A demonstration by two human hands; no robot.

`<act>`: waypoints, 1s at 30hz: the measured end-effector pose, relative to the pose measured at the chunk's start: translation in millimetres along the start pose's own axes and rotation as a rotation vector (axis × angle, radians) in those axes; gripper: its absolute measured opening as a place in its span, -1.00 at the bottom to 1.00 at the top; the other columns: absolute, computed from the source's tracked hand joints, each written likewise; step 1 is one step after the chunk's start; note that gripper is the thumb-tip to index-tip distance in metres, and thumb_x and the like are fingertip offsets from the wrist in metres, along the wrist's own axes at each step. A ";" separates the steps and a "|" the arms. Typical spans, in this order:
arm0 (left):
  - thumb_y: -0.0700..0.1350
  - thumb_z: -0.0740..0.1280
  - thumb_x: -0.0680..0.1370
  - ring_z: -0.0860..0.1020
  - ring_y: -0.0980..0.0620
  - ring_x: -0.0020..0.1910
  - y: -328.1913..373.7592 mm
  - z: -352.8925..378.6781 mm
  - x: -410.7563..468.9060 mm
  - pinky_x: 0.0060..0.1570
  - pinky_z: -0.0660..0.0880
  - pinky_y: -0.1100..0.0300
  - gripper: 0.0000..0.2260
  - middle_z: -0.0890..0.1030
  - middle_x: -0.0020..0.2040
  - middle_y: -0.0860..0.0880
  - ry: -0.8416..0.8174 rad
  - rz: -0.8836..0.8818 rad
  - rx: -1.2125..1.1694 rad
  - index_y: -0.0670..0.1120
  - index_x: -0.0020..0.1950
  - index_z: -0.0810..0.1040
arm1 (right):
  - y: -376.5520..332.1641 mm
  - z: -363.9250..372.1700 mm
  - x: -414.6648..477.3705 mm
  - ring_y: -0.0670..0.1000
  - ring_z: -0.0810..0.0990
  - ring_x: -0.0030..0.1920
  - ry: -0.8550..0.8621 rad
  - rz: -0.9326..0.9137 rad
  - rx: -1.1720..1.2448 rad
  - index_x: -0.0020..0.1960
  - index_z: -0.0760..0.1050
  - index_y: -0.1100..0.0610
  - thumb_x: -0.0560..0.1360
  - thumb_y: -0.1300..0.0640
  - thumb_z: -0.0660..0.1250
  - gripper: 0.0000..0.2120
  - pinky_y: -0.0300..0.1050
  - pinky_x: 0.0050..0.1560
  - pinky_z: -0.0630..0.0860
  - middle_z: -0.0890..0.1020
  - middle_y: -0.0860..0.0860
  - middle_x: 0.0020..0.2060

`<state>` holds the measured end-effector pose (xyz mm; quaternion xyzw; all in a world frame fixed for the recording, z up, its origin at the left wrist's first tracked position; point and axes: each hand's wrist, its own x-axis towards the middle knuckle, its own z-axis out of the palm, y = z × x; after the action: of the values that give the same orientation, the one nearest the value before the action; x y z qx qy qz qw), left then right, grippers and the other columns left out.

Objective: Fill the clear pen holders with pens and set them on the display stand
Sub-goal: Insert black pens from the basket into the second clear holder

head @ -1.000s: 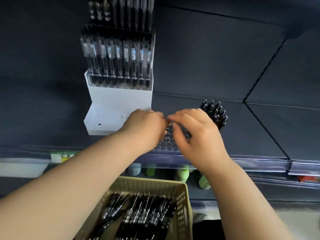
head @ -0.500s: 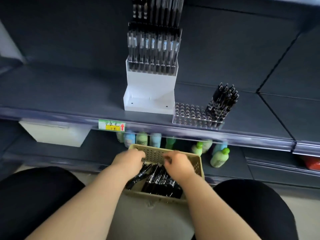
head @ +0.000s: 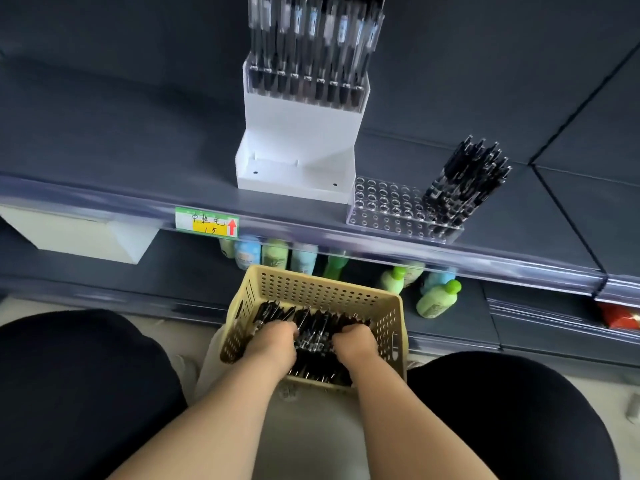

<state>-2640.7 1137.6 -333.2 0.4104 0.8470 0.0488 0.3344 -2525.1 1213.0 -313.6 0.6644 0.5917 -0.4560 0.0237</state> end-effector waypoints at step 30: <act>-0.12 0.36 0.51 0.49 -0.03 -0.10 23.4 1.5 15.5 -0.14 0.33 0.19 -0.92 0.56 -0.12 -0.03 -0.023 -0.031 -0.522 -0.09 -0.04 0.51 | -0.9 26.2 20.9 0.03 0.55 -0.15 0.005 0.001 0.447 0.06 0.47 0.16 0.48 0.12 0.37 -0.81 -0.09 0.00 0.52 0.59 0.05 -0.12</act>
<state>-2631.1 1163.9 -334.2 0.2975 0.8082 0.2559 0.4392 -2543.4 1214.4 -341.6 0.6546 0.4757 -0.5740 -0.1256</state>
